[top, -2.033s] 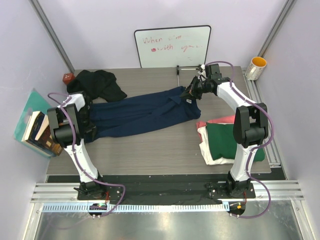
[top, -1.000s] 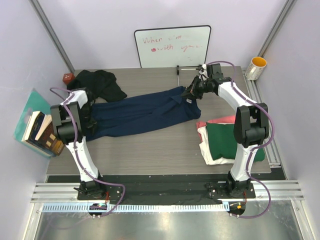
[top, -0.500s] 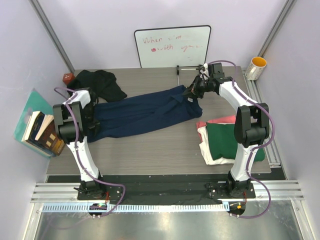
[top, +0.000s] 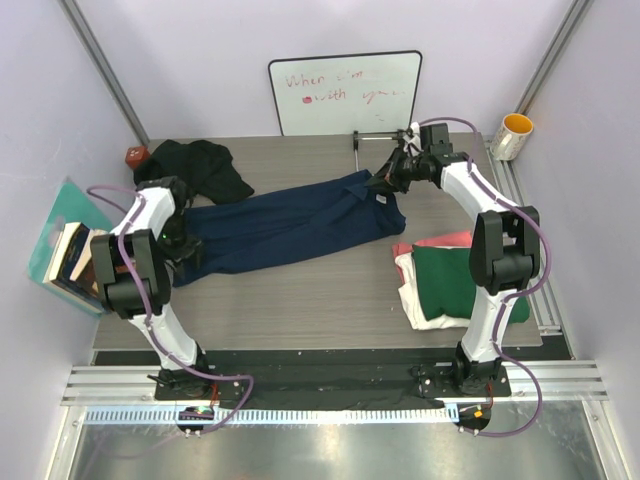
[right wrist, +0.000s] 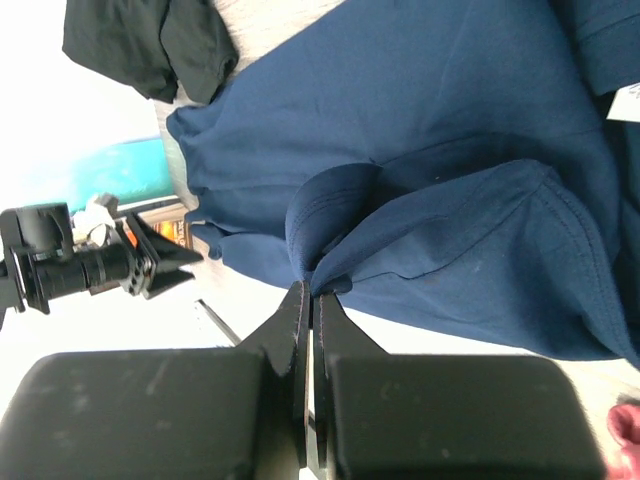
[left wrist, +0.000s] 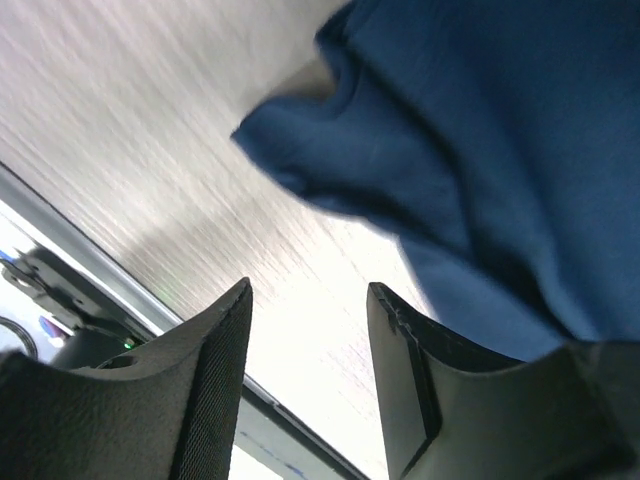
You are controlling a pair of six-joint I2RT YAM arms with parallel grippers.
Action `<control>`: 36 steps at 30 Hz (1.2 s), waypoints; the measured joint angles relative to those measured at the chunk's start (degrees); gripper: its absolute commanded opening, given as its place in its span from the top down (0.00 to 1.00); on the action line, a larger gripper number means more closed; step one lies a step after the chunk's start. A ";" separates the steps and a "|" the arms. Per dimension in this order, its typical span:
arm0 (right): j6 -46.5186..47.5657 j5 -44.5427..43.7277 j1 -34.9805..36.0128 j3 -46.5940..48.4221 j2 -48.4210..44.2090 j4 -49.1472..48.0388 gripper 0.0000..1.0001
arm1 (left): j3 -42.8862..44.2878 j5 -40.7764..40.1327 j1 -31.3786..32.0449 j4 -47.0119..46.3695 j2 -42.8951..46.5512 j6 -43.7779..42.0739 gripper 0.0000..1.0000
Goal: Fold and stack the t-shirts
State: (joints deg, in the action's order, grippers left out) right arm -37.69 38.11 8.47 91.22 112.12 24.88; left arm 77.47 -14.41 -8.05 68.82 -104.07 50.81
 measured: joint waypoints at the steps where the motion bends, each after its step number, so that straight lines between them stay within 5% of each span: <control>1: -0.07 0.00 -0.26 -0.15 0.00 -0.31 0.99 | -1.42 -0.09 0.59 -0.17 1.14 1.46 0.49; 12: -3.78 2.80 -0.72 -3.96 0.00 -5.46 0.99 | -12.74 -4.04 4.55 -5.38 11.74 14.38 0.50; 36: -6.86 6.25 -0.74 -5.44 0.00 -10.29 0.99 | -14.16 -9.11 3.69 -10.60 10.67 23.28 0.52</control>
State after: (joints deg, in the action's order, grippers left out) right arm -44.56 44.36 7.73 85.78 112.12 14.59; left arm 63.31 -23.53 -4.36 58.22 -93.41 74.08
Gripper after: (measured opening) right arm 0.029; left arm 0.483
